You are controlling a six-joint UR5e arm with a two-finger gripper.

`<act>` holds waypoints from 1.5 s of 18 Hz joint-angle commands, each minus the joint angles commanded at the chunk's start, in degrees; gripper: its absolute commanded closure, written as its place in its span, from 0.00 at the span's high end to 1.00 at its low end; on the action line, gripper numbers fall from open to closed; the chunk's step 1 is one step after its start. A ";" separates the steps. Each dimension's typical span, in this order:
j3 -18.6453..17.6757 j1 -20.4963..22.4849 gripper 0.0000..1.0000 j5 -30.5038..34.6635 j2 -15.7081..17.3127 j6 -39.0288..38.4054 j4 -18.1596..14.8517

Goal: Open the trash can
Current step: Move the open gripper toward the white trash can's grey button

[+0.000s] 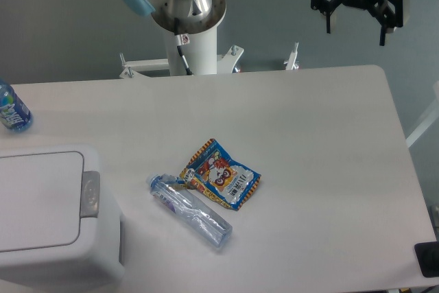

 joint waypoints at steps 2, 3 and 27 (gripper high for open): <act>-0.61 0.09 1.00 0.17 0.17 0.09 0.00; -0.88 0.00 1.00 0.17 0.52 0.00 0.00; -0.53 -14.49 1.00 -7.12 -3.60 -48.92 11.15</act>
